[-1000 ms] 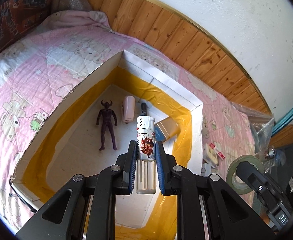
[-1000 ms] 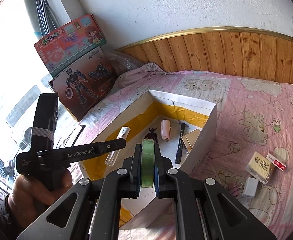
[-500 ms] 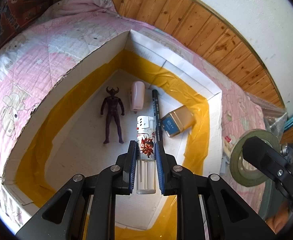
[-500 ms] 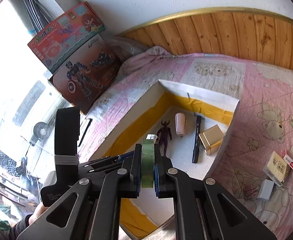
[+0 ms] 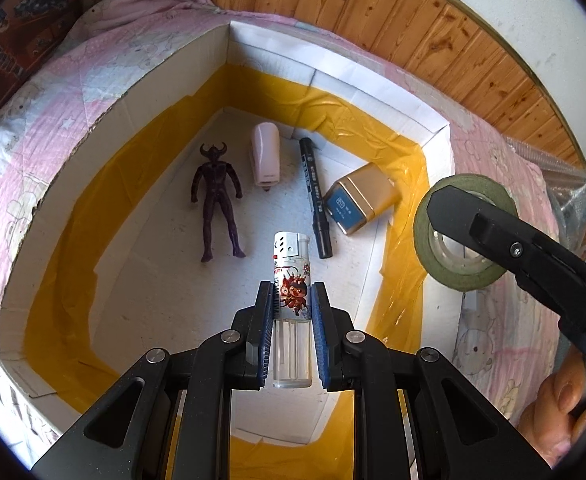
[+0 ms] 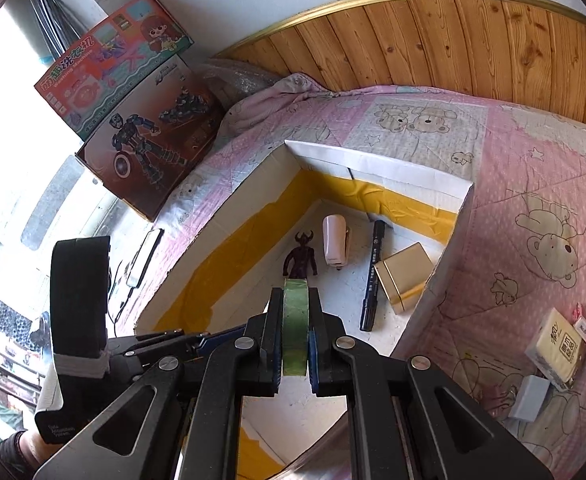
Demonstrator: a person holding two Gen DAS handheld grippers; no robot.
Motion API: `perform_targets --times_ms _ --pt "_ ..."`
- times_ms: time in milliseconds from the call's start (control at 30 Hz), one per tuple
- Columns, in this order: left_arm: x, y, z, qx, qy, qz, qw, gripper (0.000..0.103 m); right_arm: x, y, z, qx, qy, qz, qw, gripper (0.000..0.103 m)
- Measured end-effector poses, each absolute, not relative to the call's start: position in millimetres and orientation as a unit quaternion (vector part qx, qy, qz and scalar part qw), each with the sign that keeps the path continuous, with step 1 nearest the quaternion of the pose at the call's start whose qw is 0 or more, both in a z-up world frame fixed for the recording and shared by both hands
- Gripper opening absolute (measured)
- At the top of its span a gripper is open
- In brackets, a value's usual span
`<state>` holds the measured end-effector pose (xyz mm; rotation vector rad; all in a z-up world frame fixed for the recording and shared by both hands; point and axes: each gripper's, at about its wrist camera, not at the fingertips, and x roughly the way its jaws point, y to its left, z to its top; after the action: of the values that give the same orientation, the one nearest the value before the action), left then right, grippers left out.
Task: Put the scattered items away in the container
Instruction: 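Carry the lighter and green tape roll with both grippers over the box, then lower both grippers into the box and open them, releasing lighter and tape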
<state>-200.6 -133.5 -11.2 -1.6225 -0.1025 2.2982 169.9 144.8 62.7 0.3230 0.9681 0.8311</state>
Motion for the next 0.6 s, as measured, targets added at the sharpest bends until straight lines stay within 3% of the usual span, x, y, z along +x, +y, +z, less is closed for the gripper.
perform_targets --times_ms 333,600 --pt "-205.5 -122.8 -19.1 -0.582 -0.043 0.795 0.164 0.019 176.3 152.9 58.7 0.149 0.457 0.383 0.789 0.011" --pt "-214.3 -149.9 -36.3 -0.615 -0.118 0.770 0.119 0.019 180.9 181.0 41.4 0.108 0.478 0.371 0.789 0.011"
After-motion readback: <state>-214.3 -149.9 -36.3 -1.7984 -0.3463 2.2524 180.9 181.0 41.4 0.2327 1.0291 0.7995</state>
